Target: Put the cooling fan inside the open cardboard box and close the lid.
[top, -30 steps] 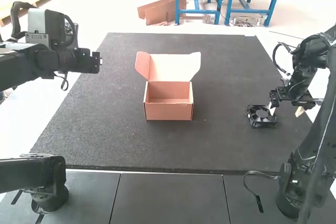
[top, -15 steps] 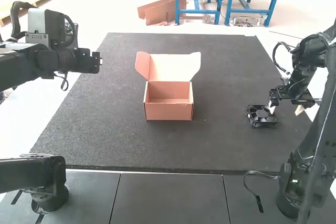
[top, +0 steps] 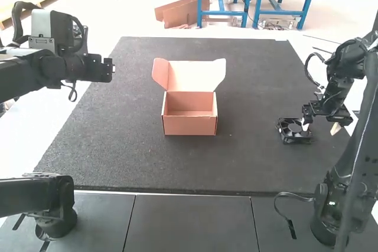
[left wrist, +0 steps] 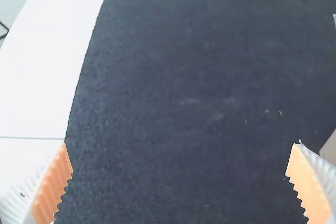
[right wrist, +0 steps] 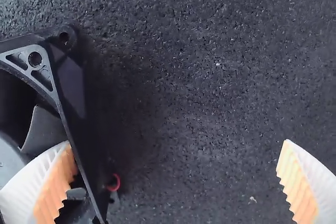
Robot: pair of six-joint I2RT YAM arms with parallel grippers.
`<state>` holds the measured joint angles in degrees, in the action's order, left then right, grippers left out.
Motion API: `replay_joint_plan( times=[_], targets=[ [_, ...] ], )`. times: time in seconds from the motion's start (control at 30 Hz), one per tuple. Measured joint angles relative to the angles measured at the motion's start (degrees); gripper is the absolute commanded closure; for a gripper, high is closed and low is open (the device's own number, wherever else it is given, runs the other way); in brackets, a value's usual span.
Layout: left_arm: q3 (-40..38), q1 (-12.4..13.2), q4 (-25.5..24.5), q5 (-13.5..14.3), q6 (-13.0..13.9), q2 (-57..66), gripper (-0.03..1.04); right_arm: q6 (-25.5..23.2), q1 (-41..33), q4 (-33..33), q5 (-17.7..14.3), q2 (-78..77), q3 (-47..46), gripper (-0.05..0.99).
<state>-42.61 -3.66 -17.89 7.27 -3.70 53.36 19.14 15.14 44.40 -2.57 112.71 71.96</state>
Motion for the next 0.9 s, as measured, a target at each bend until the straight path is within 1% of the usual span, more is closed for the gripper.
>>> replay_joint_plan(
  times=[0.07, 0.13, 0.2, 0.23, 0.27, 0.3, 0.37, 0.47, 0.57, 0.77, 0.9],
  targets=[
    [0.0, 0.02, 0.0, 0.0, 0.0, 0.0, 0.04, -0.02, 0.0, 0.15, 0.07, 0.0, 0.09, 0.15],
    [0.0, 0.02, -0.02, 0.0, 0.0, -0.02, 0.04, -0.04, 0.0, 0.35, 0.61, 0.0, 0.09, 0.36],
    [0.0, 0.02, -0.07, 0.0, 0.0, 0.0, 0.04, -0.11, 0.0, 0.26, 1.07, 0.09, 0.07, 0.65],
    [0.0, 0.02, -0.09, 0.0, 0.02, 0.0, 0.04, -0.35, -0.02, 0.28, 1.57, 0.15, 0.07, 0.77],
    [0.0, 0.02, -0.11, 0.0, 0.0, -0.02, 0.04, -0.44, -0.02, 0.26, 2.23, 0.28, 0.07, 0.87],
    [0.0, 0.02, -0.11, 0.0, 0.0, 0.0, 0.04, -0.66, 0.0, 0.24, 2.84, 0.37, 0.07, 0.91],
    [0.0, 0.02, -0.17, 0.0, 0.0, -0.02, 0.04, -1.16, 0.0, 0.04, 3.52, 0.44, 0.04, 0.95],
    [0.0, 0.0, -0.24, 0.0, 0.0, 0.0, 0.04, -2.03, 0.0, 0.04, 3.96, 0.42, 0.02, 0.95],
    [0.0, 0.02, -0.26, 0.0, 0.0, 0.0, 0.04, -3.28, 0.0, 0.11, 5.07, 0.44, 0.09, 0.95],
    [0.02, 0.0, 0.44, 0.0, 0.02, 0.0, 0.04, -4.66, 0.0, 3.69, 9.42, -1.31, 1.81, 0.95],
    [0.02, 0.0, 1.05, 0.0, 0.02, -0.02, 0.04, -5.46, -0.02, 6.34, 11.74, -8.41, 2.73, 0.94]
  ],
)
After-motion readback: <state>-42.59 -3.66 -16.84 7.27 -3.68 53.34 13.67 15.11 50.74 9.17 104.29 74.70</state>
